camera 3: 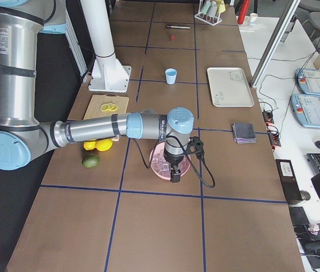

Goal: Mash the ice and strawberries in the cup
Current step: 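Lower the left gripper onto the red strawberry and grasp it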

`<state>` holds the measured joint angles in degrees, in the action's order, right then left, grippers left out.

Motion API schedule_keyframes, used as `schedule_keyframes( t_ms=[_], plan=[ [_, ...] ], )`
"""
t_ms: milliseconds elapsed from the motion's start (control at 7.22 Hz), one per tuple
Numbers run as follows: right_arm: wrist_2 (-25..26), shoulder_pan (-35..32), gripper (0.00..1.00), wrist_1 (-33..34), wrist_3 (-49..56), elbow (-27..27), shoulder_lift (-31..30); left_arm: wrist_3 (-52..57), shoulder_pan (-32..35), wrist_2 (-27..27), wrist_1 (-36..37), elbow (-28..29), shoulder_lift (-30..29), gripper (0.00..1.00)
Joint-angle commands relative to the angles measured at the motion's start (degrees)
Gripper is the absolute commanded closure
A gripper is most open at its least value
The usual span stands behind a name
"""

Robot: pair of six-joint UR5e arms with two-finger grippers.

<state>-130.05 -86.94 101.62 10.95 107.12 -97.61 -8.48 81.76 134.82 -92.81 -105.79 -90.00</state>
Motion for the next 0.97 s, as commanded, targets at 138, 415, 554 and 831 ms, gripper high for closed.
schedule_keyframes(
  t_ms=[138, 415, 554, 831],
  plan=[
    [0.0, -1.0, 0.0, -0.1, 0.0, 0.8, -2.9, -19.0, -11.0, -2.4, -0.5, -7.7, 0.0, 0.0],
    [0.0, -1.0, 0.0, 0.0, -0.3, 1.0, -2.9, -33.6, -24.0, -12.2, -6.8, -8.5, 1.0, 0.0],
    [0.0, -1.0, 0.0, 0.0, -0.4, 1.1, -2.9, -37.0, -27.4, -15.1, -11.7, -6.1, 1.9, 0.0],
    [0.0, -1.0, 0.0, 0.0, -0.5, 1.1, -2.9, -38.4, -29.5, -15.3, -21.3, 0.9, 3.0, 0.0]
  ],
)
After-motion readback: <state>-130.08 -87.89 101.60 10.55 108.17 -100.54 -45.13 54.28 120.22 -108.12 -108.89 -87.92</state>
